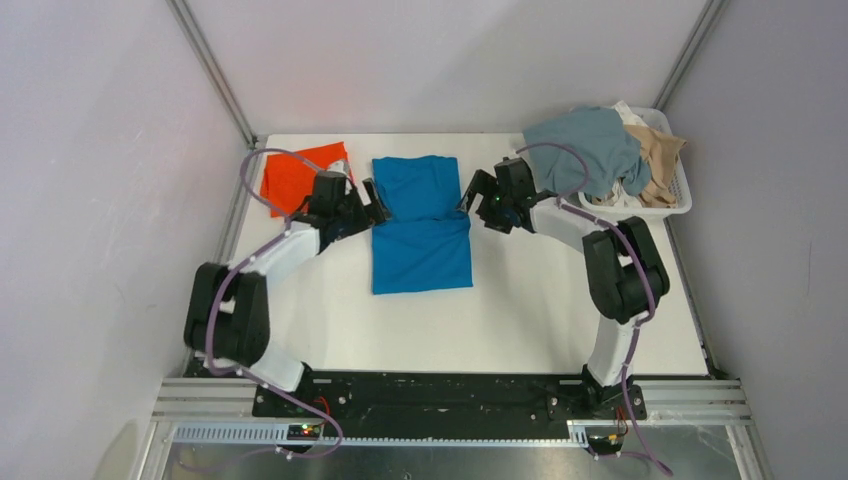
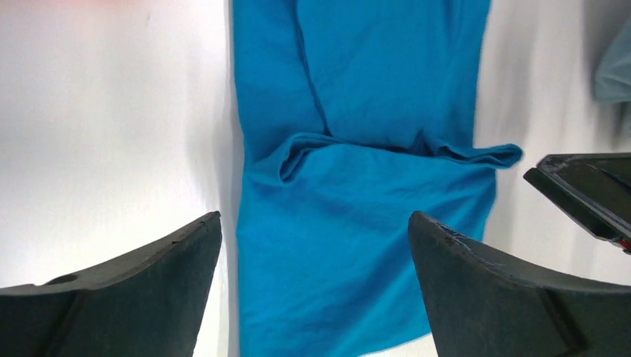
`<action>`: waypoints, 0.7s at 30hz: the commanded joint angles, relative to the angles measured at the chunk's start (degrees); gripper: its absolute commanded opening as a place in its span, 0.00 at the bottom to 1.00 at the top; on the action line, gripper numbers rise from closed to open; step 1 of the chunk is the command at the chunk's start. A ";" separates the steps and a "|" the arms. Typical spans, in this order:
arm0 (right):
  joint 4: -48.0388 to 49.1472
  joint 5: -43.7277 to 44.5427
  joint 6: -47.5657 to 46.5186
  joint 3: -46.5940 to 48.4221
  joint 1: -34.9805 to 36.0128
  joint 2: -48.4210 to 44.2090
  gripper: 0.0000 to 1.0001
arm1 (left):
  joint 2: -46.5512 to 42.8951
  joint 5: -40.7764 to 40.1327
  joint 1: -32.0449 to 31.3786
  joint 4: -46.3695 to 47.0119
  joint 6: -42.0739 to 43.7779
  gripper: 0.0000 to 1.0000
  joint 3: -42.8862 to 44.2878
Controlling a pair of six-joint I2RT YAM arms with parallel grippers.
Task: Fold and stack the t-shirts
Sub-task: Fold the folded rectangular tshirt in 1/3 of the way, then grab one side of the 2/3 rectangular tshirt with both arms
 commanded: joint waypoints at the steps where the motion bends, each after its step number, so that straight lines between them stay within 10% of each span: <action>1: -7.52 9.03 -2.03 -1.17 2.65 -9.34 0.99 | -12.70 -1.61 0.35 0.58 -1.08 0.99 -5.17; 12: -6.10 5.17 -1.19 -19.62 12.35 -22.83 1.00 | -30.38 0.04 -3.49 0.65 -7.21 1.00 -28.57; 21: -4.70 5.49 2.25 -23.35 13.39 -19.56 0.82 | -26.30 -1.65 -4.26 3.19 -9.16 0.91 -31.69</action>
